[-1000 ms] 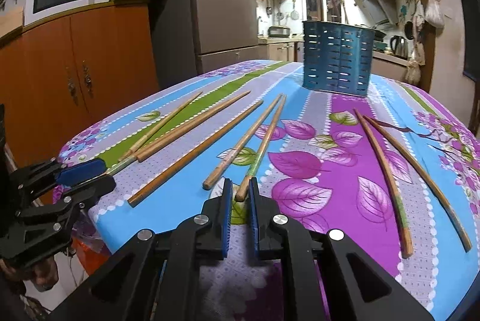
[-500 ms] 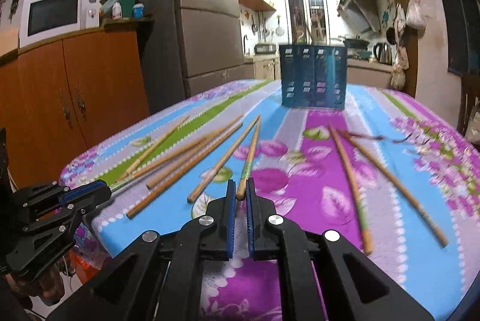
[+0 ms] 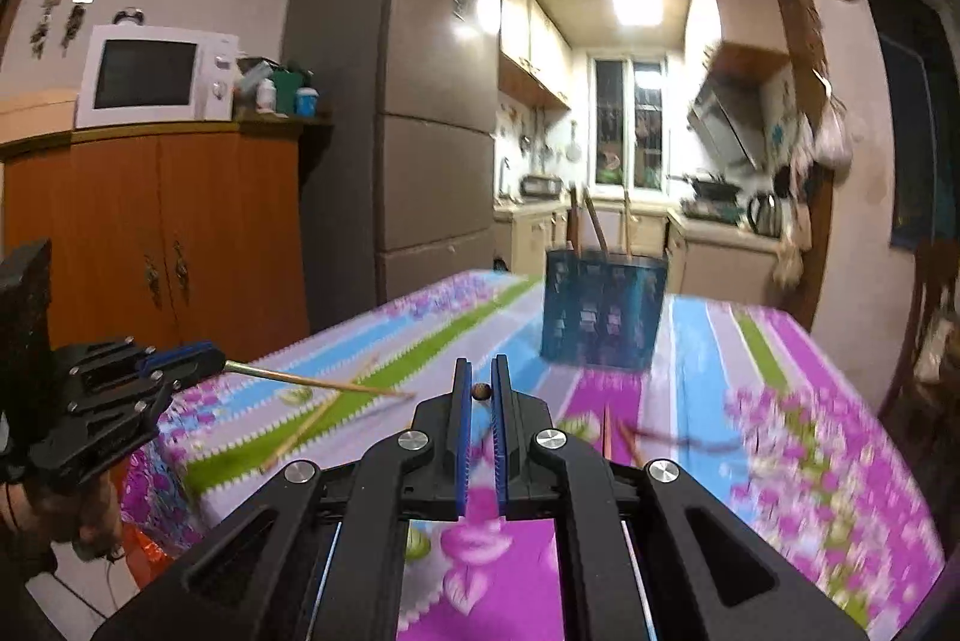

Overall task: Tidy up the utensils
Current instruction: 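Lift both held chopsticks upright and carry them above the blue holder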

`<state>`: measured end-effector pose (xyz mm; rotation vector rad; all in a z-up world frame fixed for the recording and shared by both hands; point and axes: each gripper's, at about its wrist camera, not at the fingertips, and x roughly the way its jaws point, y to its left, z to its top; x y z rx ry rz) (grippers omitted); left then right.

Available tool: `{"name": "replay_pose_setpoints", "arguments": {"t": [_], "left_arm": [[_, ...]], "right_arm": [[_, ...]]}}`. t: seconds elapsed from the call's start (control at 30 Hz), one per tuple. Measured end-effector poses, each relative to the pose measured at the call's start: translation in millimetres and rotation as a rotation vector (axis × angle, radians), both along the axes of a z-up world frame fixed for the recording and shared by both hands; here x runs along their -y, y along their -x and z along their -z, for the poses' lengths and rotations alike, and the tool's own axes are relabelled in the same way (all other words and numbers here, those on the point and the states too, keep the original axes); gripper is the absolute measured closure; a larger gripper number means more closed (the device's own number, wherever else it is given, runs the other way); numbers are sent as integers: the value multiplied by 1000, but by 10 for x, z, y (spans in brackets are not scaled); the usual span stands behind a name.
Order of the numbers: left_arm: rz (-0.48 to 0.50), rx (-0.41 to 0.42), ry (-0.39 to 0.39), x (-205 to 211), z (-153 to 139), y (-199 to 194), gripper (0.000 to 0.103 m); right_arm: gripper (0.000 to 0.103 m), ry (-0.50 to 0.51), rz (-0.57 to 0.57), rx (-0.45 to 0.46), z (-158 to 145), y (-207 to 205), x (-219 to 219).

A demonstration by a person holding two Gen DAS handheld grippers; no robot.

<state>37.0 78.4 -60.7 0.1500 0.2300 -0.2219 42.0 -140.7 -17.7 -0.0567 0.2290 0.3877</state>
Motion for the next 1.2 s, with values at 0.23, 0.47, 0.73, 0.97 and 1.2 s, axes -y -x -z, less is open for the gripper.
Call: {"name": "replay_pose_setpoints", "arguments": {"t": [0.23, 0.47, 0.73, 0.97, 1.2], "left_arm": [[35, 61, -2, 20, -476, -237, 97], [60, 53, 40, 25, -771, -561, 97], [79, 45, 45, 145, -986, -814, 97], [89, 22, 67, 185, -1160, -976, 98], [98, -2, 72, 277, -1376, -1080, 98]], "right_arm": [[96, 2, -53, 36, -420, -219, 34], [96, 0, -67, 17, -652, -540, 74], [96, -23, -75, -9, -796, -815, 124], [96, -47, -70, -9, -919, -909, 224], [96, -54, -50, 25, -1107, -980, 339]]}}
